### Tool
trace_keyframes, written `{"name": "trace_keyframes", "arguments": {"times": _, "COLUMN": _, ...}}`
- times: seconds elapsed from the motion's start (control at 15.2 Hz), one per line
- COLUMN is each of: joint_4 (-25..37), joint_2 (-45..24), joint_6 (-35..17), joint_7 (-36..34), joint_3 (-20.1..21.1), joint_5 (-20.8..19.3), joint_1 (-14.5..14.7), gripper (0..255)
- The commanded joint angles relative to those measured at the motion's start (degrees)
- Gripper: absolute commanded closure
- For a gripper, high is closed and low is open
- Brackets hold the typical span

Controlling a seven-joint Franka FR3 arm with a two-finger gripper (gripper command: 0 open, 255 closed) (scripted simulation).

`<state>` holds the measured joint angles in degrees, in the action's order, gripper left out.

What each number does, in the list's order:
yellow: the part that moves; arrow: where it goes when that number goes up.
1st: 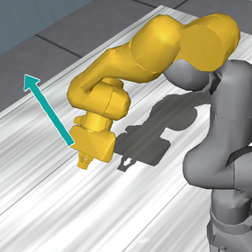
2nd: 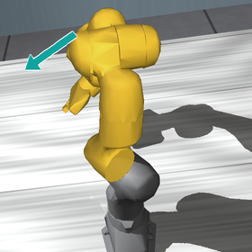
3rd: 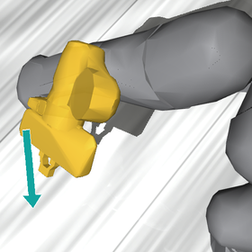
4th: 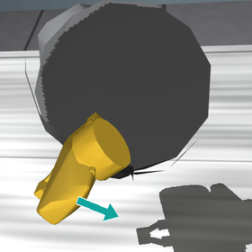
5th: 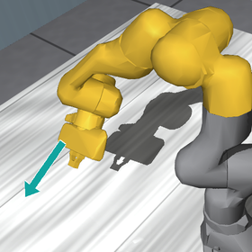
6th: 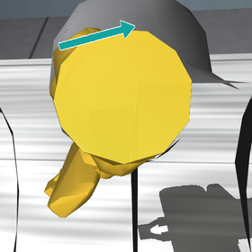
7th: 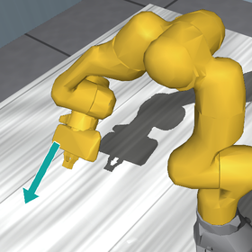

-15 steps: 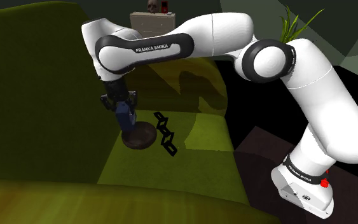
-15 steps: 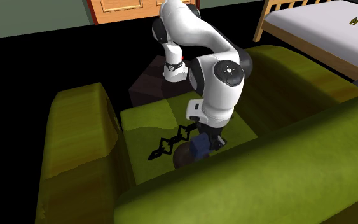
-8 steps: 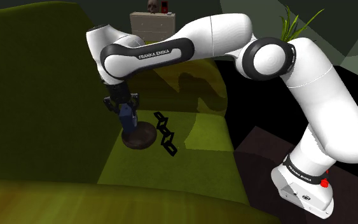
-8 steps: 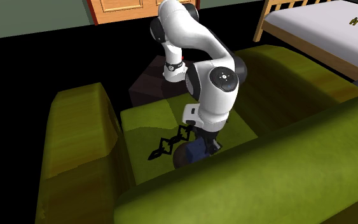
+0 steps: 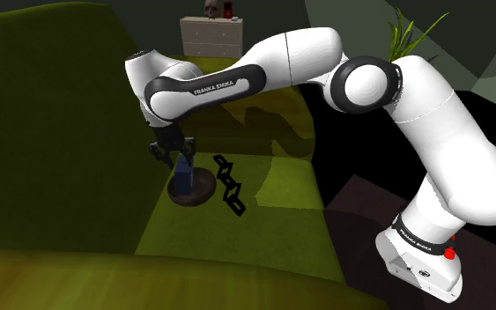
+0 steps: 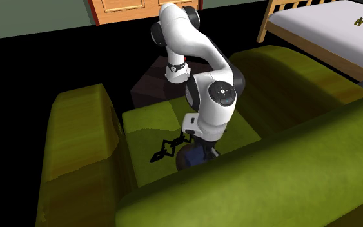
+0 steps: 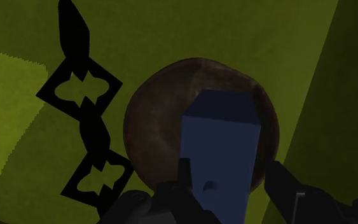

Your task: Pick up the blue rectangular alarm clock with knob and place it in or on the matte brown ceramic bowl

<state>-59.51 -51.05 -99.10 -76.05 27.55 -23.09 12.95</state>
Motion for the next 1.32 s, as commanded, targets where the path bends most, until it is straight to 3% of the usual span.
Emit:
{"name": "trace_keyframes", "arguments": {"times": 0.0, "joint_4": -1.3, "joint_2": -2.6, "joint_6": -10.9, "joint_7": -0.6, "joint_3": 0.2, "joint_5": -0.9, "joint_1": -0.3, "gripper": 255}}
{"name": "trace_keyframes", "arguments": {"times": 0.4, "joint_4": -1.2, "joint_2": -3.1, "joint_6": -10.6, "joint_7": -1.3, "joint_3": 2.2, "joint_5": -2.6, "joint_1": -1.3, "gripper": 255}}
{"name": "trace_keyframes", "arguments": {"times": 0.46, "joint_4": -2.6, "joint_2": -2.9, "joint_6": -11.7, "joint_7": -2.1, "joint_3": 2.2, "joint_5": -2.7, "joint_1": -1.1, "gripper": 0}}
{"name": "trace_keyframes", "arguments": {"times": 0.53, "joint_4": -6.6, "joint_2": -1.0, "joint_6": -13.4, "joint_7": -2.8, "joint_3": 2.6, "joint_5": -2.5, "joint_1": -2.1, "gripper": 0}}
{"name": "trace_keyframes", "arguments": {"times": 0.66, "joint_4": -1.6, "joint_2": -4.1, "joint_6": -11.9, "joint_7": -1.8, "joint_3": 2.0, "joint_5": -3.0, "joint_1": -0.8, "gripper": 0}}
{"name": "trace_keyframes", "arguments": {"times": 0.73, "joint_4": 4.7, "joint_2": -7.3, "joint_6": -9.4, "joint_7": 0.4, "joint_3": 1.1, "joint_5": -3.4, "joint_1": 0.0, "gripper": 0}}
{"name": "trace_keyframes", "arguments": {"times": 0.79, "joint_4": -1.2, "joint_2": -3.3, "joint_6": -10.4, "joint_7": -1.5, "joint_3": 3.1, "joint_5": -3.4, "joint_1": -1.8, "gripper": 0}}
{"name": "trace_keyframes", "arguments": {"times": 1.06, "joint_4": 2.5, "joint_2": -1.4, "joint_6": -4.7, "joint_7": -1.1, "joint_3": 5.0, "joint_5": -3.5, "joint_1": -1.9, "gripper": 0}}
{"name": "trace_keyframes", "arguments": {"times": 1.25, "joint_4": 2.5, "joint_2": -1.6, "joint_6": -4.5, "joint_7": -1.3, "joint_3": 5.9, "joint_5": -4.2, "joint_1": -2.3, "gripper": 0}}
